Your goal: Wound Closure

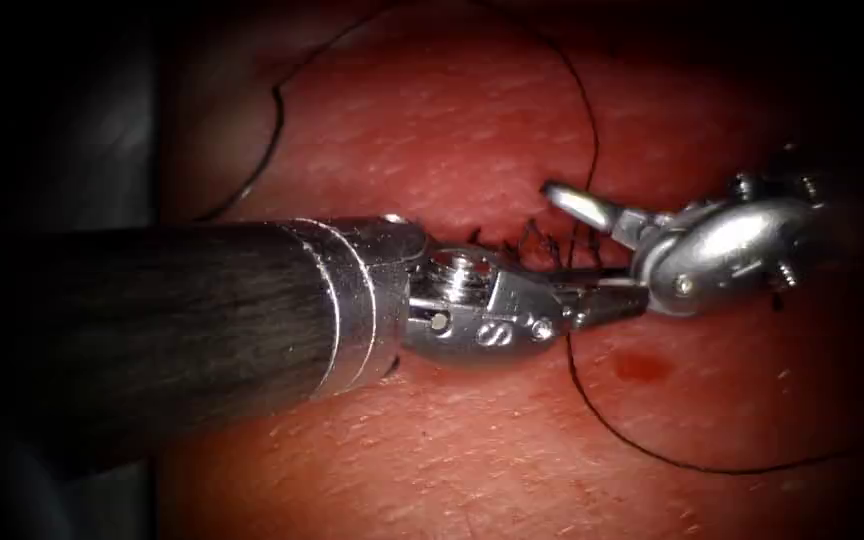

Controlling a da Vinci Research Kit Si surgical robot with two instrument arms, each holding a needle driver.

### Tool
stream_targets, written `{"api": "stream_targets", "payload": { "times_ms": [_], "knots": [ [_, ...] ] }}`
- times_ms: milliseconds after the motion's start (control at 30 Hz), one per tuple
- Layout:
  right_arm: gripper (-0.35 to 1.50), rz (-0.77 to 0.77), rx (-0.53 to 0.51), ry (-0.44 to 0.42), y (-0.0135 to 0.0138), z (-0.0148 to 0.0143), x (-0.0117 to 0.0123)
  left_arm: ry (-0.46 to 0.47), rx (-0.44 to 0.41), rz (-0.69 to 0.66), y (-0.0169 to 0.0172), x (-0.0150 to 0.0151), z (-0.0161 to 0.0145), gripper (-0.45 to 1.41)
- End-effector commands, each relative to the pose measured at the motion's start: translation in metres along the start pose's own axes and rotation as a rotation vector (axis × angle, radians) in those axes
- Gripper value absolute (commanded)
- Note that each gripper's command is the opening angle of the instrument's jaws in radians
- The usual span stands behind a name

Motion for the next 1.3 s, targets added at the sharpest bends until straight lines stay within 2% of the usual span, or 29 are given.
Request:
{"api": "stream_targets", "payload": {
  "times_ms": [33, 600, 1033, 1067, 1133, 1167, 1200, 1300],
  "knots": [
    [1.07, 0.002, 0.002, 0.006, -0.0008, 0.0010, -0.0002, 0.003, -0.002, 0.000, 0.0003, -0.0002, 0.0008, -0.45],
    [1.07, -0.004, 0.005, 0.021, -0.0018, 0.0011, 0.0004, 0.006, -0.003, 0.005, 0.0001, -0.0001, 0.0009, -0.45],
    [1.03, -0.005, 0.004, 0.021, -0.0017, 0.0017, -0.0001, 0.010, -0.005, 0.007, 0.0004, 0.0003, 0.0008, -0.45],
    [0.98, -0.005, 0.004, 0.021, -0.0017, 0.0017, -0.0001, 0.010, -0.005, 0.007, 0.0004, 0.0003, 0.0008, -0.45],
    [0.55, -0.007, 0.004, 0.022, -0.0019, 0.0017, -0.0002, 0.011, -0.005, 0.007, 0.0004, 0.0003, 0.0008, -0.45],
    [0.18, -0.008, 0.016, 0.018, -0.0020, 0.0016, -0.0003, 0.011, -0.005, 0.007, 0.0004, 0.0003, 0.0008, -0.45],
    [-0.35, -0.009, 0.036, 0.012, -0.0021, 0.0016, -0.0004, 0.011, -0.005, 0.007, 0.0004, 0.0003, 0.0008, -0.45],
    [-0.35, -0.022, 0.052, 0.004, -0.0021, 0.0014, -0.0006, 0.012, -0.006, 0.008, 0.0005, 0.0004, 0.0007, -0.45]
  ]
}}
